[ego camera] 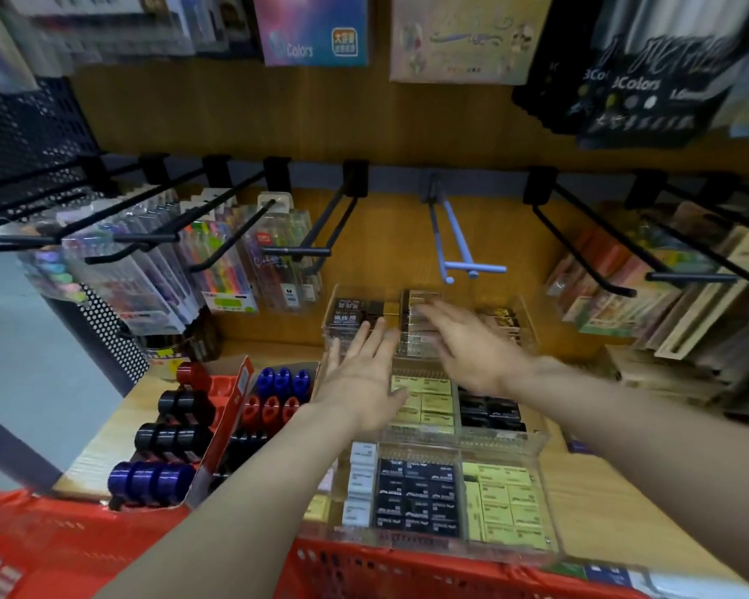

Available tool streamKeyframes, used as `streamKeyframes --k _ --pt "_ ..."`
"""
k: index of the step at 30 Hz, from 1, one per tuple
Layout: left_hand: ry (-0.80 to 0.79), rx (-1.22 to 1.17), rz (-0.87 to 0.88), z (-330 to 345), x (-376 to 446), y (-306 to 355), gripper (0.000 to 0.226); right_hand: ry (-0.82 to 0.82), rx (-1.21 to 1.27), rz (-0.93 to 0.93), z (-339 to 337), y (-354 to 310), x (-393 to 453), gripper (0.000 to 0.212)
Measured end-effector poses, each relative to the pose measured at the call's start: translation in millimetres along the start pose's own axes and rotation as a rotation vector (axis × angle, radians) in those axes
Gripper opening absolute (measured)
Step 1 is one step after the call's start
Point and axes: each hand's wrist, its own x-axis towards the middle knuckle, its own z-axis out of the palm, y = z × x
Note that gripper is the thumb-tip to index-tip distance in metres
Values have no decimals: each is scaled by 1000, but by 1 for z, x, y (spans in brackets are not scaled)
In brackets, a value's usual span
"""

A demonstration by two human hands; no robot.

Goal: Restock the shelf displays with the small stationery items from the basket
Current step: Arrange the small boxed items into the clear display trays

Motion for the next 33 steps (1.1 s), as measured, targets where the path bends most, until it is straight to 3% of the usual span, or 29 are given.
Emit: streamKeyframes --k 2,4,6,9,12,14,18,21,23,26,28,29,33 --pt "131 -123 64 9 -33 14 69 245 184 -80 17 -17 -40 41" --pt "234 -222 142 21 -78 26 46 347 329 -87 36 -34 -93 24" --pt "152 -236 166 37 -122 33 30 264 431 19 60 -44 -144 19" --pt "-195 -183 107 77 -177 30 22 -24 511 236 107 -46 -205 19" --pt "-508 -181 -10 132 -215 14 22 -243 595 395 160 -38 -249 17" --pt "-637 -268 -106 167 -235 2 25 -315 643 508 189 -33 -269 16" --pt "-702 -305 -250 217 -254 -23 25 -380 620 644 225 -14 -286 21" --pt "-651 -289 -274 240 -250 -39 22 -382 596 640 240 6 -290 20" --pt "-621 -196 -197 254 -242 -40 24 -409 563 621 250 16 -295 20" --pt "-704 -158 49 270 -241 -15 14 -542 474 533 262 16 -308 16" --pt "-743 -196 167 283 -247 5 28 -601 420 457 270 14 -323 7" --pt "-771 -264 143 292 -250 15 37 -611 425 453 274 14 -331 7" --pt "-780 -90 25 315 -263 37 63 -542 479 596 283 13 -353 25"
